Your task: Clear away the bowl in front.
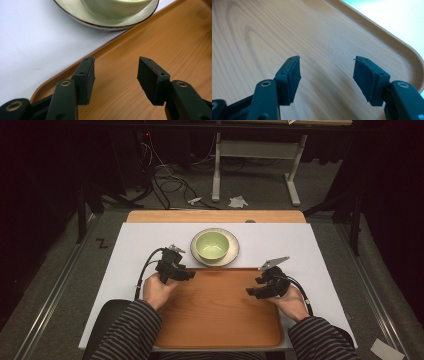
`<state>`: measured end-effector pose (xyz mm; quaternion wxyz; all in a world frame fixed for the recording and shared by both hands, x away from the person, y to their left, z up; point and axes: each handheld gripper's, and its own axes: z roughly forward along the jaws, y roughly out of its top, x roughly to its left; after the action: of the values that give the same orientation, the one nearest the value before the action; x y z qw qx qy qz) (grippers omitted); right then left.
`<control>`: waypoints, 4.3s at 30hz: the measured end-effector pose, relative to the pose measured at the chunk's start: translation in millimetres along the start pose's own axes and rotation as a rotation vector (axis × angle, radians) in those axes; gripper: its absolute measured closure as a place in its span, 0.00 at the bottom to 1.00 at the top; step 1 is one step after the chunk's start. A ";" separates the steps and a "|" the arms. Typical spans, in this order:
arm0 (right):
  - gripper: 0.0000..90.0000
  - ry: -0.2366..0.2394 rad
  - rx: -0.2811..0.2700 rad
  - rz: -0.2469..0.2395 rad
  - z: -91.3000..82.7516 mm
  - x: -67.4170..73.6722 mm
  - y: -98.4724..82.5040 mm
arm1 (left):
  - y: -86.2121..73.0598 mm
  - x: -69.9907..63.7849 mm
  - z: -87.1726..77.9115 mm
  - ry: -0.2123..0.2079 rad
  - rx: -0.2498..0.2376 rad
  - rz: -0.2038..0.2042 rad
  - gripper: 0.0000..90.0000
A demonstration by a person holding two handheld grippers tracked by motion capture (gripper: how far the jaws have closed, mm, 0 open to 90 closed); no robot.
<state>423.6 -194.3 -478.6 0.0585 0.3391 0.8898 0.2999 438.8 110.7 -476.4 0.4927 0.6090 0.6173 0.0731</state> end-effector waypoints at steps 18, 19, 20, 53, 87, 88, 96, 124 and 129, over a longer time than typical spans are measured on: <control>0.45 0.001 0.003 0.012 -0.1 -0.1 -0.3 | -6.5 -2.1 7.0 0.008 0.041 0.020 0.52; 0.45 0.004 0.001 0.006 0.3 -1.0 -0.4 | -6.7 -1.7 7.7 0.009 0.042 0.017 0.51; 0.45 0.004 0.004 0.010 0.4 -1.2 -0.4 | -6.6 -1.3 8.4 0.009 0.042 0.014 0.51; 0.45 -0.004 0.007 0.007 0.2 -1.3 -0.7 | 13.4 -11.2 -5.0 -0.059 0.029 -0.048 0.50; 0.45 -0.004 0.009 0.010 1.2 -1.1 -0.7 | 35.2 -48.7 11.1 -0.100 0.038 -0.027 0.49; 0.45 -0.004 0.007 0.009 1.1 -1.1 -0.8 | 36.0 -50.0 11.7 -0.099 0.039 -0.022 0.49; 0.45 -0.003 0.008 0.013 1.1 -1.0 -0.5 | 48.1 -56.6 15.8 -0.096 0.056 -0.013 0.48; 0.45 0.000 0.010 0.020 -0.2 -2.1 -0.6 | 85.8 -52.2 53.9 0.030 0.094 0.059 0.50; 0.44 -0.001 0.005 0.010 0.1 -1.7 -0.9 | 92.6 -44.2 64.1 0.075 0.094 0.050 0.50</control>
<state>424.4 -195.9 -479.4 0.0566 0.3439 0.8887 0.2979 536.4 64.5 -421.9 0.4381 0.6434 0.6227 0.0793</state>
